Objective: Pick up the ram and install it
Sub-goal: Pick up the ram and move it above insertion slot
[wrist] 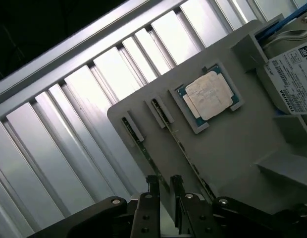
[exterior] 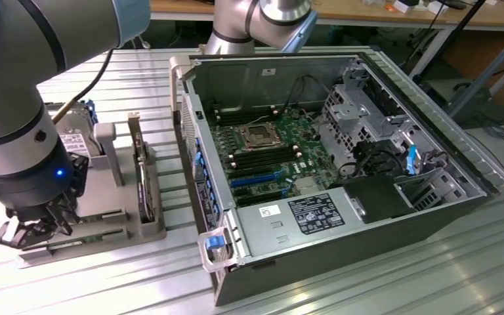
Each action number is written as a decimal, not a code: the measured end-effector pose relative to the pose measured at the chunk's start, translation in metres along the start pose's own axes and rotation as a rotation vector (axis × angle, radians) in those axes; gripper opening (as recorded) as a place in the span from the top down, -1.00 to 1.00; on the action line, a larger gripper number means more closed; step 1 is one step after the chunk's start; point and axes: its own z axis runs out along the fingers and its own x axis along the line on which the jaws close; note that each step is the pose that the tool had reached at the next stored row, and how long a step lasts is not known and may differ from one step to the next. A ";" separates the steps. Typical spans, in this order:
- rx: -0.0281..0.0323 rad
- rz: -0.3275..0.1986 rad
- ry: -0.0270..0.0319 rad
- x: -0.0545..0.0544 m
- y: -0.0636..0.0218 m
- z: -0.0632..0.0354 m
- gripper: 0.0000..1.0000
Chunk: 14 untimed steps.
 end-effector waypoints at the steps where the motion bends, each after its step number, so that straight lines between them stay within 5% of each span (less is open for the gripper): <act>1: -0.0006 -0.028 0.0013 0.000 0.0000 0.0005 0.53; 14: -0.0071 -0.339 0.0150 0.000 -0.0004 0.0089 0.53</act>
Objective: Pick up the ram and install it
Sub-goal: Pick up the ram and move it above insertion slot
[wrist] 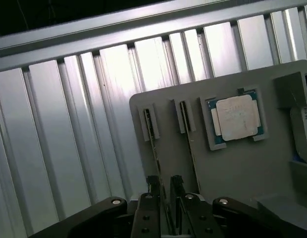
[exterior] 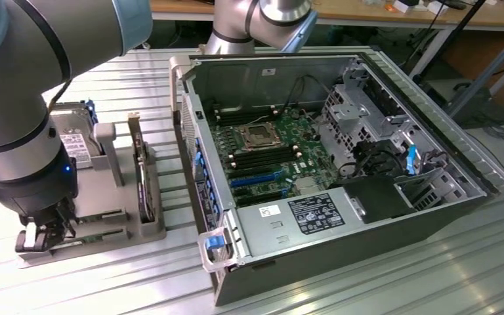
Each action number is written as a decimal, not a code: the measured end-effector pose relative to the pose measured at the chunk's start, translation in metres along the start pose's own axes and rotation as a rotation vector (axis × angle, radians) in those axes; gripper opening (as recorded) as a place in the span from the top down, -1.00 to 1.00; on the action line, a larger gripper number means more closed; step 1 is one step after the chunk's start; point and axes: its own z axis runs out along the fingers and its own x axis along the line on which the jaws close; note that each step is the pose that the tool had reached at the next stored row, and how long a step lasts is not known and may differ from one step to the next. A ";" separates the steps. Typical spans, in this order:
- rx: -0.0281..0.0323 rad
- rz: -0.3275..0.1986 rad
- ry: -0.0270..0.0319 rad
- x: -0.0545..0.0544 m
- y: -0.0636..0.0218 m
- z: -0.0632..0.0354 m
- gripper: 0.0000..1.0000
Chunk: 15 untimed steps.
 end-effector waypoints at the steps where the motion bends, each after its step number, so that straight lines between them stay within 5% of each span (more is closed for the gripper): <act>1: -0.0004 -0.017 0.0009 0.000 0.0000 0.0003 0.53; 7: -0.0029 -0.138 0.0061 0.000 -0.0001 0.0027 0.25; 15: -0.0065 -0.316 0.0140 0.000 -0.0005 0.0108 0.25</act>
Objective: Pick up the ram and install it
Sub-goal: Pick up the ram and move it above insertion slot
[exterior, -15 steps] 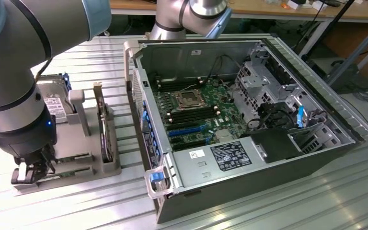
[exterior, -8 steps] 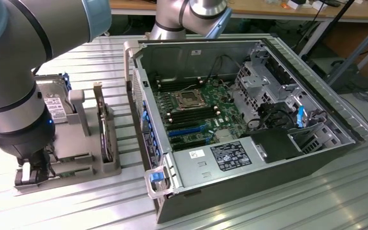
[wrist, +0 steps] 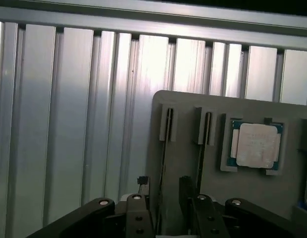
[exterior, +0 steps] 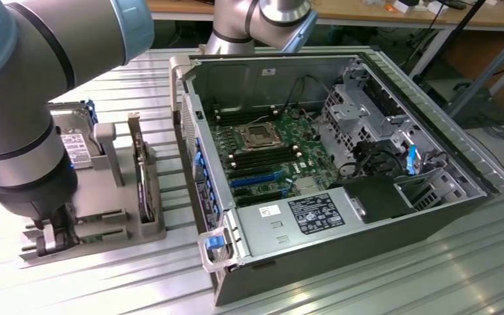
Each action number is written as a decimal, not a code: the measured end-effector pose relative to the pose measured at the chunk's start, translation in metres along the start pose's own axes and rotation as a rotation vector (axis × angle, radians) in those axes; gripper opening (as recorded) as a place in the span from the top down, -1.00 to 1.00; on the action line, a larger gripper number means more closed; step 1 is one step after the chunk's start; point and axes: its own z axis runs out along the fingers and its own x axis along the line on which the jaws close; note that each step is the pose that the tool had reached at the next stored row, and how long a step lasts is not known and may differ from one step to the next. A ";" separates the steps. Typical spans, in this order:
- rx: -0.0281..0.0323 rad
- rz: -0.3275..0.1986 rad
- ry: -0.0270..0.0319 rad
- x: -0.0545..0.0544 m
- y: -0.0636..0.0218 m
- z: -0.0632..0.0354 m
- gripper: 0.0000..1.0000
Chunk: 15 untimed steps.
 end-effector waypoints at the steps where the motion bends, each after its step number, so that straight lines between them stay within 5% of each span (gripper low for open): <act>1: -0.0007 -0.033 0.0015 0.000 -0.0001 0.0017 0.25; 8: -0.0004 -0.015 0.0008 0.000 -0.0004 0.0075 0.25; 15: 0.0000 0.016 -0.0007 0.000 -0.0015 0.0265 0.25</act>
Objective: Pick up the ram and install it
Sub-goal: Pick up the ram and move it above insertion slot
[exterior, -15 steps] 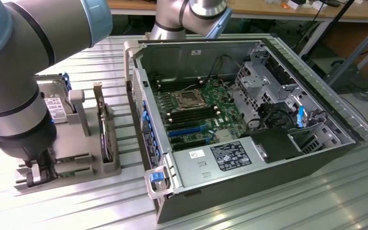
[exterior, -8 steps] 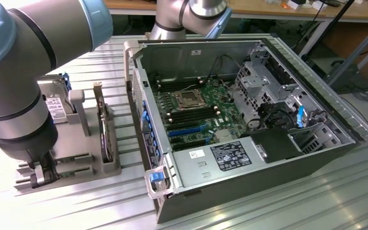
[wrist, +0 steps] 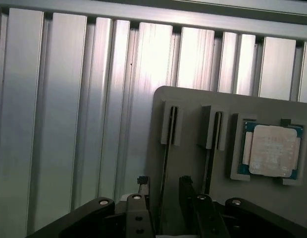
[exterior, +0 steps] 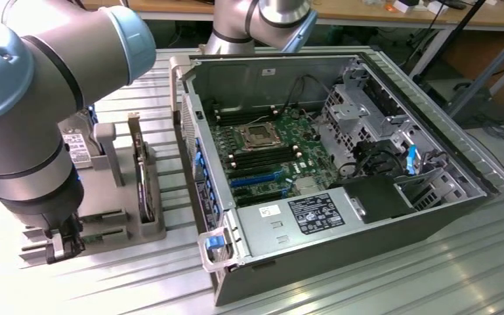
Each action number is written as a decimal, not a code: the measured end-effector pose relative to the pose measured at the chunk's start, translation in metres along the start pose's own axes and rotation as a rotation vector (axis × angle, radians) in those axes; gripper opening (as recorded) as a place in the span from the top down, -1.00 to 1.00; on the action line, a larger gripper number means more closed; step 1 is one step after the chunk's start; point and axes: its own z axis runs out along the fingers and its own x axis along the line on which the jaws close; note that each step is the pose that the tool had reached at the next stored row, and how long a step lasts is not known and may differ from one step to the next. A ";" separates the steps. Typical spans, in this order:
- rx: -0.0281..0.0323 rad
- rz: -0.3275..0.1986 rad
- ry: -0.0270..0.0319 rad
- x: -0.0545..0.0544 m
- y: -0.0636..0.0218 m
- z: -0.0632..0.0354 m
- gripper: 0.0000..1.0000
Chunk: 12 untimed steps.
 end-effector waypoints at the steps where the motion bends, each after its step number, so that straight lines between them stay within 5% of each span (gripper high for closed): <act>1: 0.0000 0.000 0.0000 0.000 -0.0001 0.0027 0.25; 7: 0.0001 0.000 -0.0002 0.000 0.0000 0.0049 0.29; 10: 0.0000 0.000 -0.0001 0.000 0.0002 0.0048 0.60; 12: -0.0001 0.000 0.0000 0.000 0.0002 0.0047 0.60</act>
